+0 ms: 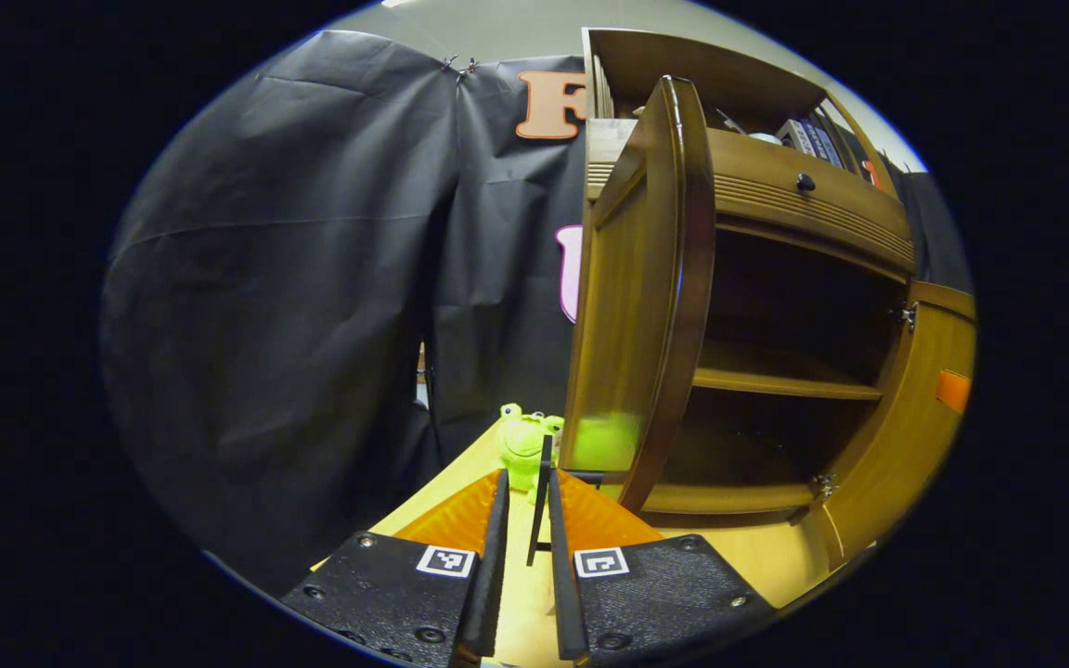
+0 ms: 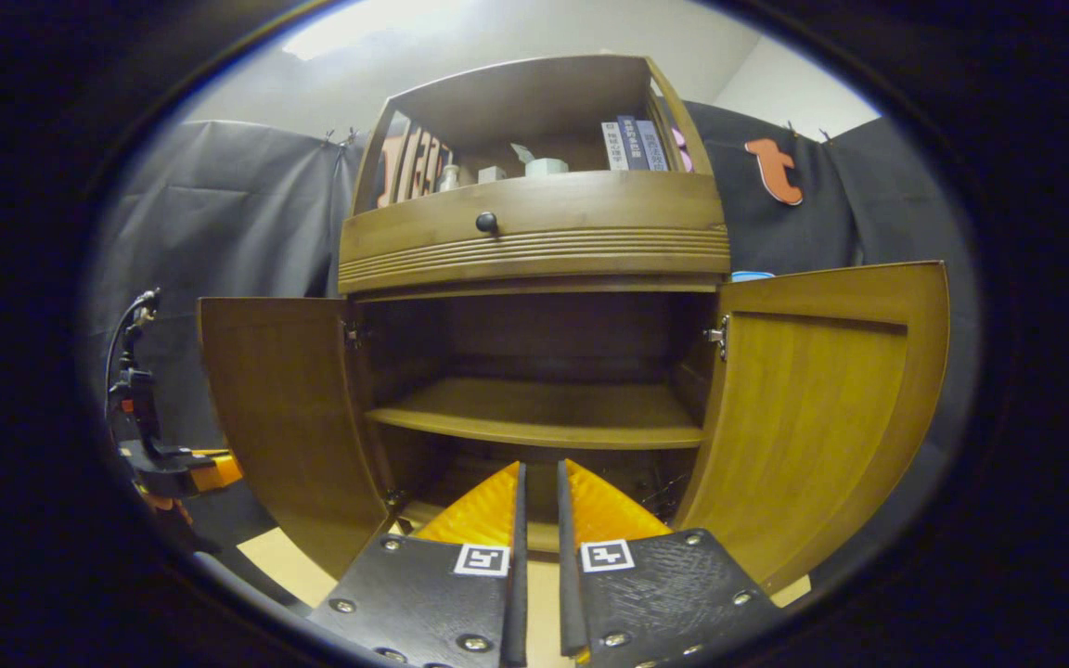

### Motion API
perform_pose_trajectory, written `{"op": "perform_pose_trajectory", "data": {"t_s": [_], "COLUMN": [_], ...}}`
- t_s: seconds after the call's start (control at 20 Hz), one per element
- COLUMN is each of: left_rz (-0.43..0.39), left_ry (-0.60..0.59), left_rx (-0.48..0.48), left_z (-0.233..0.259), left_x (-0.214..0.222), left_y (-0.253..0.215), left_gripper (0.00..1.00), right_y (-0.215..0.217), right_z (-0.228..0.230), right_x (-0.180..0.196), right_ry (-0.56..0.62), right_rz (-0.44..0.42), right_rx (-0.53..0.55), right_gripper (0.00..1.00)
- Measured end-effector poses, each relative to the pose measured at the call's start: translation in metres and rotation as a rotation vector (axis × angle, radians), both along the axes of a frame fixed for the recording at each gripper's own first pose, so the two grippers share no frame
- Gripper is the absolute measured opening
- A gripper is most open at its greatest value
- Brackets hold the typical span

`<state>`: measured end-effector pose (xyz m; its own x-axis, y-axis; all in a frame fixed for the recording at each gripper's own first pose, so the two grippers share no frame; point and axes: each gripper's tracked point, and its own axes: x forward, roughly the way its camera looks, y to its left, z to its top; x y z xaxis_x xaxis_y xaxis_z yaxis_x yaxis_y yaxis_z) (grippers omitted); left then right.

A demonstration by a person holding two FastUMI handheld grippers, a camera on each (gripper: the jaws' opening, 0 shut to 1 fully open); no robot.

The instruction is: Open the right door of the double-door shoe cabinet with the right hand, and open the left door with the left hand.

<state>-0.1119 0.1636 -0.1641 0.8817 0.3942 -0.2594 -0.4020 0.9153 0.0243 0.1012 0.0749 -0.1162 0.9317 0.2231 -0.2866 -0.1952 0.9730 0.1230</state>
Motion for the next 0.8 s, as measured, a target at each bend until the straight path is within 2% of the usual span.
{"op": "perform_pose_trajectory", "data": {"t_s": [0.5, 0.55, 0.8], "left_rz": [-0.024, -0.021, 0.027], "left_ry": [-0.016, -0.018, -0.034], "left_rx": [-0.028, -0.029, -0.027], "left_z": [0.001, 0.001, 0.006], "left_x": [-0.003, -0.005, -0.013], "left_y": [0.006, 0.008, 0.025], "left_gripper": [0.25, 0.17, 0.17], "right_y": [0.002, 0.003, 0.008], "right_z": [-0.011, -0.011, -0.015], "right_x": [0.01, 0.01, 0.012], "right_ry": [0.024, 0.025, 0.031], "right_rz": [0.004, 0.006, 0.023], "right_rx": [0.013, 0.015, 0.012], "right_gripper": [0.14, 0.14, 0.14]}}
